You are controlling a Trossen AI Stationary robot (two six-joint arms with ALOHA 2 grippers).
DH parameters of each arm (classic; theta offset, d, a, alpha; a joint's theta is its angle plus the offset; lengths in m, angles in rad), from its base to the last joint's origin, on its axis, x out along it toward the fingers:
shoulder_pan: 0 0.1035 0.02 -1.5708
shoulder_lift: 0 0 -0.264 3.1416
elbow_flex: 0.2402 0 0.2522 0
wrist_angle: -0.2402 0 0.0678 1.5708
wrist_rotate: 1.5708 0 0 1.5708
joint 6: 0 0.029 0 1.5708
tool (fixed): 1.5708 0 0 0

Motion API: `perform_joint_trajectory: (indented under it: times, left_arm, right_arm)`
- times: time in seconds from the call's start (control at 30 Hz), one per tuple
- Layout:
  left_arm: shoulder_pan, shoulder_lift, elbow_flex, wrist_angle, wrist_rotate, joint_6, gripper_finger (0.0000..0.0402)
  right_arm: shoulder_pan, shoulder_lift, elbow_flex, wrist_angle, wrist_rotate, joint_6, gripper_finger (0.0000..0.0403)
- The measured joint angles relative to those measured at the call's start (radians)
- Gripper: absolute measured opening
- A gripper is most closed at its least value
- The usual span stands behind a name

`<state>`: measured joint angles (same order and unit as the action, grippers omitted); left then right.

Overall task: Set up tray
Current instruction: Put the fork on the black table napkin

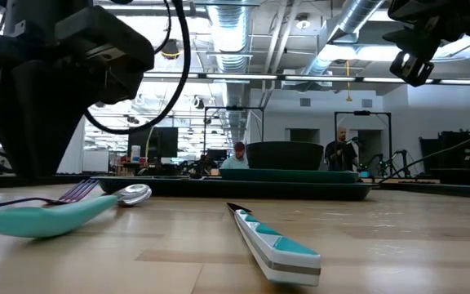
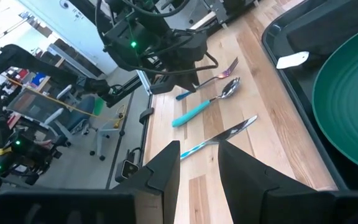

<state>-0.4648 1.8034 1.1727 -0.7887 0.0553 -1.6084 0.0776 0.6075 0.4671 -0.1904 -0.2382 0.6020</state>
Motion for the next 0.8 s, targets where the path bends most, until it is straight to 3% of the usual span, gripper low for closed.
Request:
perform_joint_trajectory:
  times: [0.37,0.8]
  left_arm:
    - [0.000,-0.002,0.007,-0.143,-0.012,-0.076,0.0096]
    - [0.000,-0.002,-0.115,-0.014,0.011,-0.107,0.0096]
  right_arm:
    - [0.000,0.000,0.000,-0.001,0.000,-0.001,0.0102]
    - [0.000,0.000,0.000,-0.004,0.000,-0.009,0.0102]
